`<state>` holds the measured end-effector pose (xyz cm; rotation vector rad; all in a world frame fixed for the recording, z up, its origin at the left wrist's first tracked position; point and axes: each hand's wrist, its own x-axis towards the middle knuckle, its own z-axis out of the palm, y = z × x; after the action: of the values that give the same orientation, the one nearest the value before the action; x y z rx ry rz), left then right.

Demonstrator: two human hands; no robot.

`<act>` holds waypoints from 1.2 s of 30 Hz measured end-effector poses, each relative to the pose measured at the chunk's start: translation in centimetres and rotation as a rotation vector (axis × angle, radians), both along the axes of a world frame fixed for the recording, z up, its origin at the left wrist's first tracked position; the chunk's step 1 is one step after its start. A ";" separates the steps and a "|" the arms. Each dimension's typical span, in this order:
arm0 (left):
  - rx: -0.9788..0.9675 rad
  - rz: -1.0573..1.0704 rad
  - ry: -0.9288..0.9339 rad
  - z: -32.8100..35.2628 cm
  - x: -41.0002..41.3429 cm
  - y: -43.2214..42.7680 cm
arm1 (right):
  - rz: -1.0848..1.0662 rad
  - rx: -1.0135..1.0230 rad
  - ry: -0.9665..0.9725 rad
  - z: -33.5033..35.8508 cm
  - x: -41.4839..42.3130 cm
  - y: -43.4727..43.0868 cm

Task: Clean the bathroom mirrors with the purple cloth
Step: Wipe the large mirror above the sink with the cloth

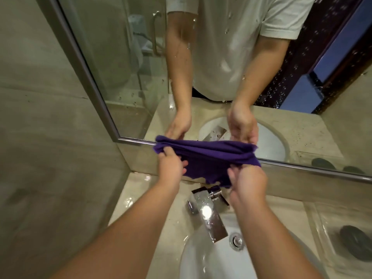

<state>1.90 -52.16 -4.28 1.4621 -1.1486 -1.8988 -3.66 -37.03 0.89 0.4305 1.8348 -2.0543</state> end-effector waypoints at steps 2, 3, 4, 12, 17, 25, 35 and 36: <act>-0.010 -0.140 -0.007 -0.1 -1.7 2.7 | -0.095 -0.033 -0.039 0.4 -2.4 2.3; 0.000 -0.207 -0.008 0.0 -2.6 4.0 | -0.160 -0.064 -0.061 0.5 -3.6 3.3; 0.023 -0.258 -0.012 0.2 -3.3 5.1 | -0.213 -0.080 -0.077 0.6 -4.6 4.2; 0.005 -0.261 -0.033 1.4 -2.0 4.5 | -0.328 -0.019 -0.042 0.2 -3.2 2.8; -0.044 -0.106 -0.049 0.8 2.2 -2.3 | -0.213 -0.093 -0.082 -0.7 -0.1 -3.2; -0.079 0.109 -0.214 1.1 7.5 -10.1 | -0.086 -0.095 -0.082 -1.7 6.0 -12.6; -0.068 0.221 0.198 4.8 6.3 -7.8 | -0.130 -0.244 -0.078 -0.2 4.6 -10.5; -0.073 0.235 0.251 5.1 6.1 -7.3 | -0.119 -0.259 -0.064 0.4 4.4 -10.2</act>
<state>7.97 -59.51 0.77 1.2198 -0.8798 -1.7959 0.78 -47.28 1.25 0.5370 1.5129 -2.2910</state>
